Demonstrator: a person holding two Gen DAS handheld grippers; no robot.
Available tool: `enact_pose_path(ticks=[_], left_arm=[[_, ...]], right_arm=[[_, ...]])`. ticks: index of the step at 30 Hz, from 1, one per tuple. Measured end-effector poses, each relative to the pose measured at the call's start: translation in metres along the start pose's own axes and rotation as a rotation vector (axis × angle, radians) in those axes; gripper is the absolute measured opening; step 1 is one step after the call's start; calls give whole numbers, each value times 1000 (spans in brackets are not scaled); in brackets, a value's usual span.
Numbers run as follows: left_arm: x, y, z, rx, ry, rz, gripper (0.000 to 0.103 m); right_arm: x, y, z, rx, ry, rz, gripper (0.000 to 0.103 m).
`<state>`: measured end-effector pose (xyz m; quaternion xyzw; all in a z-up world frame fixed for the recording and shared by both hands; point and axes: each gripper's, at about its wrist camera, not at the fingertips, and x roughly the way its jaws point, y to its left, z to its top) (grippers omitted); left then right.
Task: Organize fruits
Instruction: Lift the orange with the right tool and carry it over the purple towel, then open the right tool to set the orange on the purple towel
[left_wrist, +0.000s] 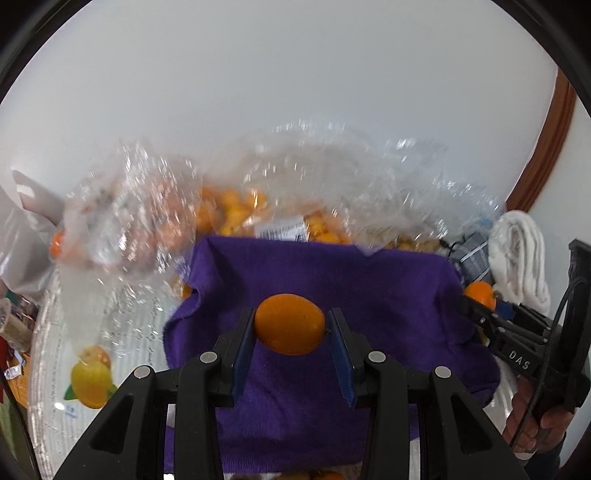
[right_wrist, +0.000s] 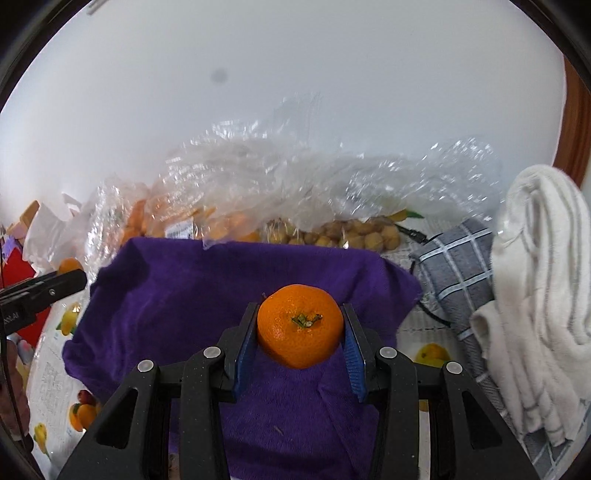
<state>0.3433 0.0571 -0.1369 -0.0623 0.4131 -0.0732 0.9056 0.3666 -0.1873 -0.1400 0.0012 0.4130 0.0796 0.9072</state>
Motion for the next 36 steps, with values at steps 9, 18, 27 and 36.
enact_pose_path(ticks=[9,18,27,36], left_arm=[[29,12,-7,-19,65,20,37],[44,22,-15,-39,108,28,37],[57,19,-18,-31,141,44,37],[66,12,-20,-23,174,52,37]], right_arm=[[32,-6,-5,8,63,-7,42],[53,-7,-12,-3,135,-23,42],[61,-5,-18,-14,155,-30,42],[62,-1,-17,-40,155,-44,43]])
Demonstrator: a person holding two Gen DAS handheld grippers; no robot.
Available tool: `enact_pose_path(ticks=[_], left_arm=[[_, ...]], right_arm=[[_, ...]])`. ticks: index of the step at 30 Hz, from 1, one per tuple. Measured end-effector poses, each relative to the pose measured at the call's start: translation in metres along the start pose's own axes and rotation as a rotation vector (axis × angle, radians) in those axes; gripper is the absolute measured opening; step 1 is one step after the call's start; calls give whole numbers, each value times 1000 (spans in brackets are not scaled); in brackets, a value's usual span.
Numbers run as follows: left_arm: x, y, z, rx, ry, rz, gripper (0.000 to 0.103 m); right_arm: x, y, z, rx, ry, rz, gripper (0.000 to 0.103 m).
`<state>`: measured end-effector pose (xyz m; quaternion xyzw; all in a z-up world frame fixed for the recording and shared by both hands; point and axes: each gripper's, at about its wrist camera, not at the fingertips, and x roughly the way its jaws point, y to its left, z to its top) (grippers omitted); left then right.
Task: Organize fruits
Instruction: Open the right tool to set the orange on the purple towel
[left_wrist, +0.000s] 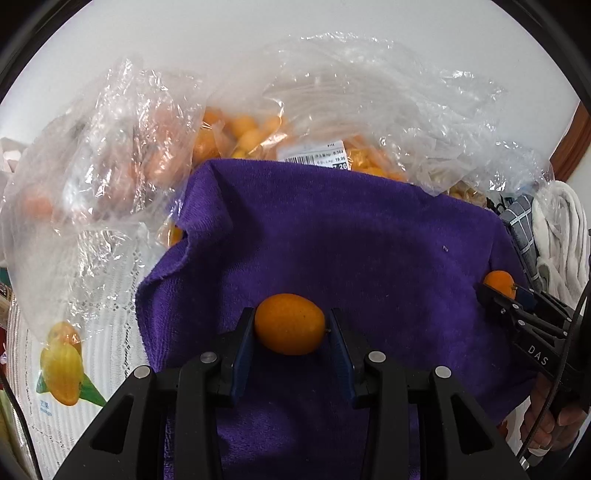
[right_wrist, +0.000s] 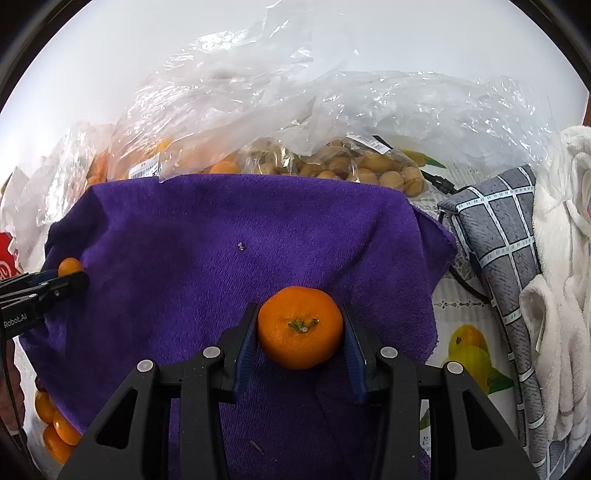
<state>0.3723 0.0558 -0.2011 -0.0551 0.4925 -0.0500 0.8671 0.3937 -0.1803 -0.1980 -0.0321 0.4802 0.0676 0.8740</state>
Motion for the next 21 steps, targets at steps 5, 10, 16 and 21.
enact_pose_path(ticks=[5,10,16,21], left_arm=[[2,-5,0,6,5,1,37],[5,-10,3,8,9,8,37],[6,-14,3,27,24,18,42],[-1,-17,5,36,30,22,56]], right_arm=[[-2,1,1,1,3,-3,57],[-11,3,3,7,-22,-2,69],[-21,1,5,41,-29,-2,72],[-31,1,6,47,-54,-1,72]])
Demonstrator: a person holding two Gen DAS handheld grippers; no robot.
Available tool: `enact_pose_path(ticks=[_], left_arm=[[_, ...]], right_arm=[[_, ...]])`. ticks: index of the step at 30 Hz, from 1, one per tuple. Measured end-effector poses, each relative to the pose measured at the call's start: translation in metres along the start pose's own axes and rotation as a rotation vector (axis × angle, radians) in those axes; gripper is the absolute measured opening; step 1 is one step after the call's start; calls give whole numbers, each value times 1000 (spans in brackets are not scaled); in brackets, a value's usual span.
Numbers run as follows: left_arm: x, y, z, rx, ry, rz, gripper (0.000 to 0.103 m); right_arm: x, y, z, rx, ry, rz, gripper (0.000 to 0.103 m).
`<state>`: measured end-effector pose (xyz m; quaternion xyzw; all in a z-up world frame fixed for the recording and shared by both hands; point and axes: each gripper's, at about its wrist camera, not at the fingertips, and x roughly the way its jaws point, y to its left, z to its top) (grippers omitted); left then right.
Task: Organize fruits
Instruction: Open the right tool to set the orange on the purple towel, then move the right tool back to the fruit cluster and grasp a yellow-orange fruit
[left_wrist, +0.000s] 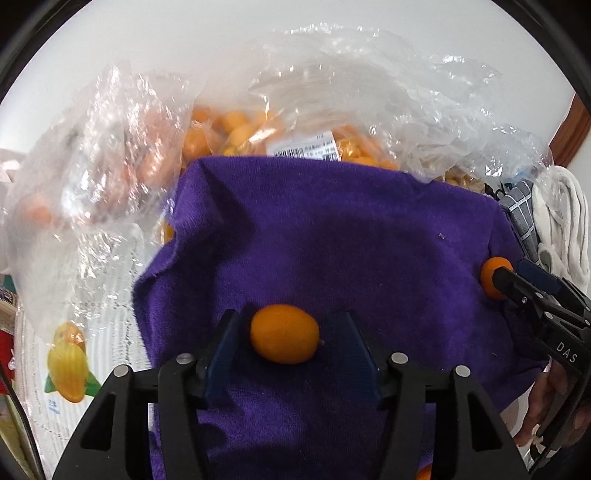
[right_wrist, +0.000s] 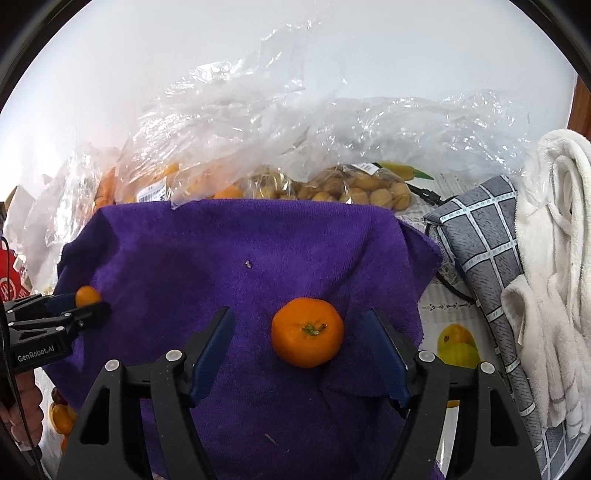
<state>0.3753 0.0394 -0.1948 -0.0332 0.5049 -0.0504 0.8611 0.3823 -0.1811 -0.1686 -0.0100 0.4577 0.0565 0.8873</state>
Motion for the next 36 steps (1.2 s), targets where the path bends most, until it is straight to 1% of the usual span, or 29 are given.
enact_pose_path(ticks=[2,5,9,12,14,17,20,21,23,25,30,33,36], left_arm=[[-6,-1,1,2,-13,1,58],[-17,-5,2,1,-35,3,58],[-40,-10,2,18,-76,-9,58],[-64,-11,-2,33,-135,16,58],[-77,-4,-10,19,-163,19,58],[-89,8,-25,4,-162,0,58],[-104,18,-43,25,-178,30,58],[-105,19,-47,26,-181,28,58],[-115,31,-58,7,-185,-4,58],[-124,41,-67,-10,-192,-16,58],[-139,64,-90,-42,-197,11,58],[-147,76,-108,-64,-192,44,58],[-148,86,-125,-82,-182,70,58]], right_arm=[[-9,1,2,-3,-31,-23,72],[-26,3,4,-3,-69,-62,72],[-46,7,2,-37,-55,-94,72],[-62,6,-3,-47,-49,-103,72],[-76,3,-9,-33,-49,-100,72],[-93,0,-19,-20,-58,-96,72],[-104,-1,-31,-6,-66,-91,72],[-105,-1,-35,-3,-61,-88,72],[-107,1,-45,-5,-46,-89,72],[-109,5,-56,-11,-32,-94,72],[-112,17,-84,-18,-7,-73,72],[-109,27,-99,-29,17,-74,72],[-113,41,-113,-56,-3,-68,70]])
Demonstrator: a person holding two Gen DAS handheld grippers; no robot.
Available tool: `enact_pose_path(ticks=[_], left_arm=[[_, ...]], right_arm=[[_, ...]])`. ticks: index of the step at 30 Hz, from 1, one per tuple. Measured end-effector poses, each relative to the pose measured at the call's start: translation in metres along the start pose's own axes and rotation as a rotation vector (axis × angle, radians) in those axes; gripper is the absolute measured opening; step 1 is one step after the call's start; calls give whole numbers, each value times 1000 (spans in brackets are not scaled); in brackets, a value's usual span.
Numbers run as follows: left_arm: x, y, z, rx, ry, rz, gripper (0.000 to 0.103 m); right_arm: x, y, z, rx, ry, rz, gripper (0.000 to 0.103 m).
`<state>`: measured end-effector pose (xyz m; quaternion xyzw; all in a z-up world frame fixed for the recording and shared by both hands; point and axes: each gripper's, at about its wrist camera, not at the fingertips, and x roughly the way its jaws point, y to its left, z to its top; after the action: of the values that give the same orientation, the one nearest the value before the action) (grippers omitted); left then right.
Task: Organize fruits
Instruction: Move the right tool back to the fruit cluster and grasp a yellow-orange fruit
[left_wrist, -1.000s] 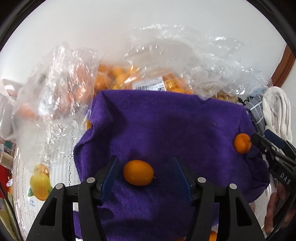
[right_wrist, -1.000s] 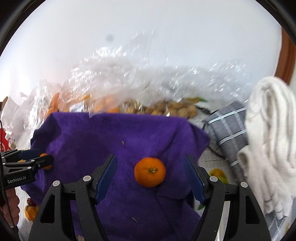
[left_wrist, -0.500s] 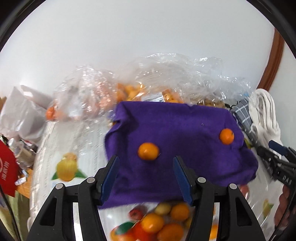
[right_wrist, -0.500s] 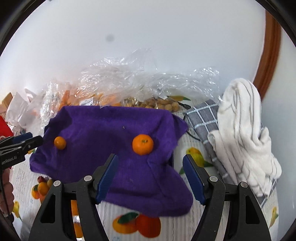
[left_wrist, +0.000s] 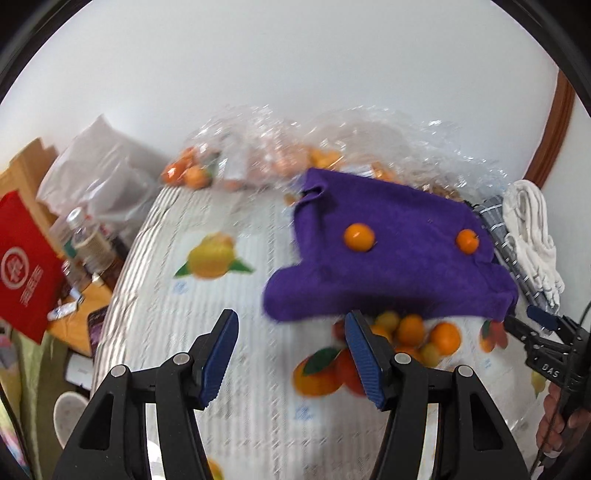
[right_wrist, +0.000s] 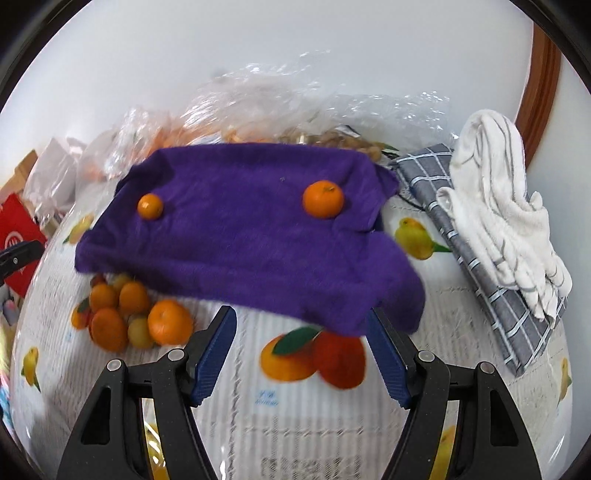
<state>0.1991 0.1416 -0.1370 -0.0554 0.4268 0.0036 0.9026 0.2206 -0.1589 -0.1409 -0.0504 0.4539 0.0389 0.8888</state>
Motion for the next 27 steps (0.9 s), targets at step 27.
enact_pose_path(ticks=[27], left_arm=[[20,0,-85,-76,61,-55,58]], right_arm=[[17,82,-58,-234,-18,211,41]])
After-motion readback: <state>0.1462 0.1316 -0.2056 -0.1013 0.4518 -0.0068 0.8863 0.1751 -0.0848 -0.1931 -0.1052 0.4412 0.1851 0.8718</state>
